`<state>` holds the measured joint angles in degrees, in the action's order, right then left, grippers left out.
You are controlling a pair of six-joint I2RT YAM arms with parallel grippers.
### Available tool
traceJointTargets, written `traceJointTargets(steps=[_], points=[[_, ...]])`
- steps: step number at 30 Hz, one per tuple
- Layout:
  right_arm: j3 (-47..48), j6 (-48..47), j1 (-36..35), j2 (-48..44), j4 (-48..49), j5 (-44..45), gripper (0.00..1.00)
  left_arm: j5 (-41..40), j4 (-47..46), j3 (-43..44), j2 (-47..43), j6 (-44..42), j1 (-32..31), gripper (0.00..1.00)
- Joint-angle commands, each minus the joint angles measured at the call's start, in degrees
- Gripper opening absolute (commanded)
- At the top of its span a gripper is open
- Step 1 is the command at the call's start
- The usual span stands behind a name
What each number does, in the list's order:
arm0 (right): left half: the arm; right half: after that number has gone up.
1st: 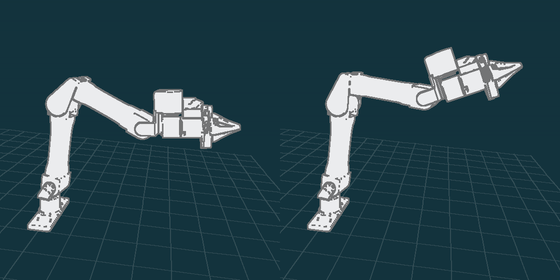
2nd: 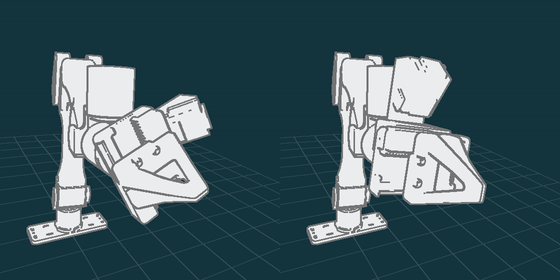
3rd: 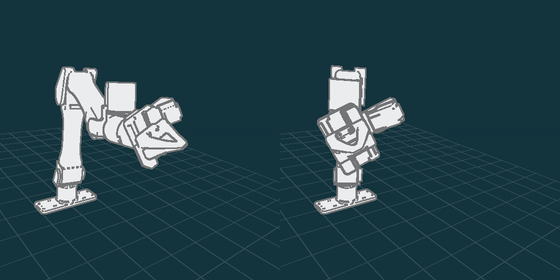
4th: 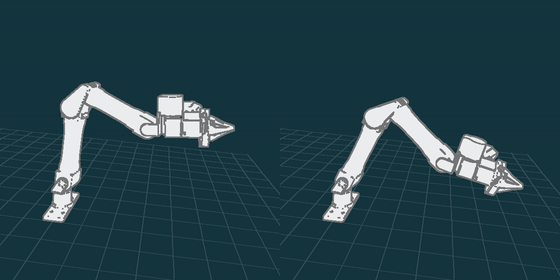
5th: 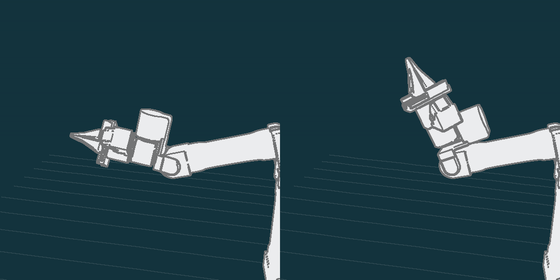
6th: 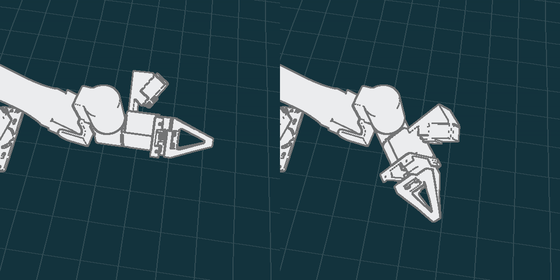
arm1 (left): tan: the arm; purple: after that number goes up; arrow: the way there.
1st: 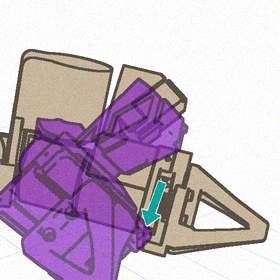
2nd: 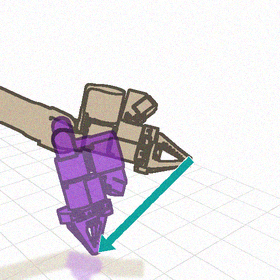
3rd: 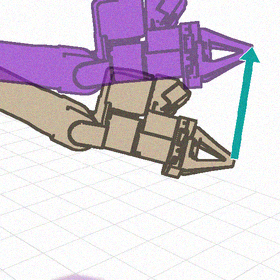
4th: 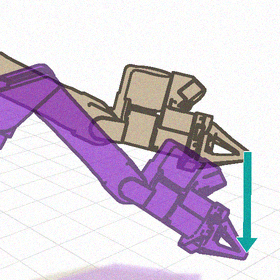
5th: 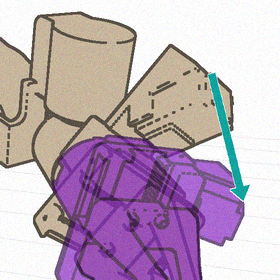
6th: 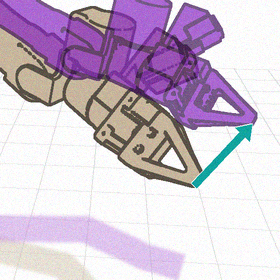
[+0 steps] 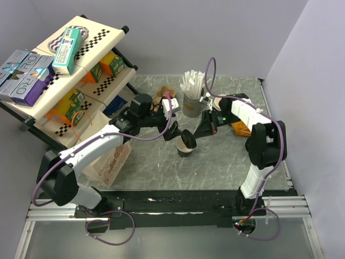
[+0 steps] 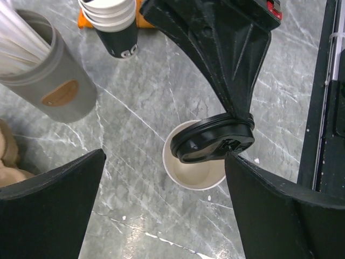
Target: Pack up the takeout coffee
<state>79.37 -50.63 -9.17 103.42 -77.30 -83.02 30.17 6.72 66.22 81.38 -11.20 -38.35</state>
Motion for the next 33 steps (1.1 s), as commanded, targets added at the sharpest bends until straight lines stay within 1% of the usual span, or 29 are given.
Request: traceJointTargets(steps=[1,5,17,29,33], points=[[1.04,-1.93,0.21,2.31,-12.62,-14.53,0.00,1.11,-3.29,-0.21,1.06,0.31,-0.59,0.99],[1.57,-1.49,0.38,4.25,-12.70,-14.62,0.00,0.94,-3.56,-0.82,1.58,-0.66,-0.76,0.99],[1.84,-1.05,0.82,5.48,-12.70,-13.13,0.04,0.41,-3.56,-1.88,2.11,-3.48,-1.29,0.99],[2.98,-0.43,0.91,6.62,-12.62,-11.37,0.12,0.76,-6.02,-2.32,3.78,-5.85,-1.73,0.99],[3.94,-0.08,0.91,6.97,-12.62,-10.93,0.15,-0.29,-6.28,-2.32,4.66,-6.72,-2.43,0.99]])
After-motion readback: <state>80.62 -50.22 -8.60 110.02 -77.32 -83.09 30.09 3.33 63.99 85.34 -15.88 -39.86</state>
